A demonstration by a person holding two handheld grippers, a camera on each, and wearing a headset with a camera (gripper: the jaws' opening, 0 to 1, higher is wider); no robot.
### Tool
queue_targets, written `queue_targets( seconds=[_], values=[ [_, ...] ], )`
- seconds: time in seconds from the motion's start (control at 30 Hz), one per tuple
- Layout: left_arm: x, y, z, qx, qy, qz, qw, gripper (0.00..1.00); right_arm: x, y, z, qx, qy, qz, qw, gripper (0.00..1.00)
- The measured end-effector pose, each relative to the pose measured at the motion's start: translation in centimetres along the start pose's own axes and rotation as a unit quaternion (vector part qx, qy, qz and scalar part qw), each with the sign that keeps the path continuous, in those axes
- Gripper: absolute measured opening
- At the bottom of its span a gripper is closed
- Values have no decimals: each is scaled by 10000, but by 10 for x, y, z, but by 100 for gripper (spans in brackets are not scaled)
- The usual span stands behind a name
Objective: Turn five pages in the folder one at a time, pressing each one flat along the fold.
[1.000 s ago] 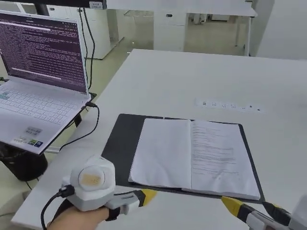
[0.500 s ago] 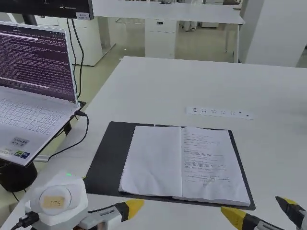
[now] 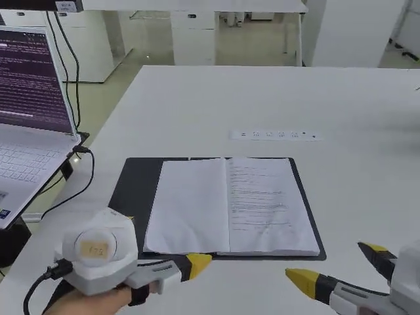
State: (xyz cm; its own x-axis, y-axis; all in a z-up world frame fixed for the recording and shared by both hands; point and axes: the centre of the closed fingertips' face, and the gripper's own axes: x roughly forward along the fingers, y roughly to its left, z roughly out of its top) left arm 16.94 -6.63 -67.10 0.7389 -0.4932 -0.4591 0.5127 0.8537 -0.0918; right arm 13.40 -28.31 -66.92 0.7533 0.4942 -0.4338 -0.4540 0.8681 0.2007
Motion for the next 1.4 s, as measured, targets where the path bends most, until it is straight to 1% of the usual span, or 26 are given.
queue_targets(
  seconds=[0.07,0.13,0.2,0.27,0.33,0.43,0.5,0.6,0.7,0.73,0.77,0.8,0.87,0.93,0.97,1.0,1.03,1.07,1.17,1.2,1.27,1.37,1.4],
  values=[
    [14,-10,4,27,16,-103,9999,99,-3,-4,4,127,-103,-23,9999,98],
    [27,-20,6,54,37,-214,9997,99,-5,-6,6,161,-161,-46,9997,98],
    [38,-29,7,148,108,-313,9993,99,-8,-9,4,145,-155,-97,9997,98],
    [46,-35,8,193,133,-392,9990,99,-10,-11,2,165,-154,-113,9997,98],
    [54,-40,8,250,138,-454,9986,99,-12,-13,-1,191,-125,-147,9996,98],
    [70,-48,7,289,216,-539,9979,99,-14,-14,-4,311,-140,-142,9993,96],
    [80,-53,5,316,288,-610,9972,94,-14,-13,-5,330,-123,-136,9993,95],
    [96,-58,5,302,315,-672,9968,95,-16,-11,-3,310,-191,-112,9993,94],
    [111,-67,5,327,359,-771,9958,93,-18,-9,-1,304,-250,-101,9992,93],
    [118,-71,4,367,439,-811,9951,93,-17,-9,-2,310,-233,-109,9992,93],
    [122,-73,3,407,457,-842,9946,91,-18,-9,-3,311,-216,-105,9992,93],
    [129,-78,1,500,521,-904,9933,90,-18,-9,-3,311,-216,-107,9992,93],
    [140,-85,0,640,561,-973,9916,87,-18,-9,-2,296,-243,-115,9992,93],
    [148,-89,0,717,605,-988,9907,81,-18,-9,-2,287,-234,-113,9993,93],
    [154,-91,0,747,606,-979,9905,80,-18,-10,-2,291,-229,-131,9992,93],
    [158,-92,-1,767,639,-972,9902,79,-18,-10,-3,296,-222,-133,9992,93],
    [165,-92,-4,785,722,-928,9900,77,-18,-10,-3,307,-221,-130,9992,93],
    [168,-90,-6,827,776,-855,9899,76,-18,-10,-3,315,-225,-146,9991,93],
    [179,-92,-5,822,708,-869,9903,71,-18,-11,-2,348,-231,-167,9990,92],
    [182,-92,-6,827,719,-870,9902,69,-18,-11,-2,349,-238,-173,9990,92],
    [188,-91,-7,786,717,-797,9911,68,-18,-12,-3,357,-205,-190,9990,92],
    [197,-88,-14,700,826,-702,9916,64,-18,-12,-4,379,-210,-206,9988,91],
    [199,-88,-17,699,892,-678,9912,64,-18,-12,-4,370,-200,-202,9989,91]
  ],
)
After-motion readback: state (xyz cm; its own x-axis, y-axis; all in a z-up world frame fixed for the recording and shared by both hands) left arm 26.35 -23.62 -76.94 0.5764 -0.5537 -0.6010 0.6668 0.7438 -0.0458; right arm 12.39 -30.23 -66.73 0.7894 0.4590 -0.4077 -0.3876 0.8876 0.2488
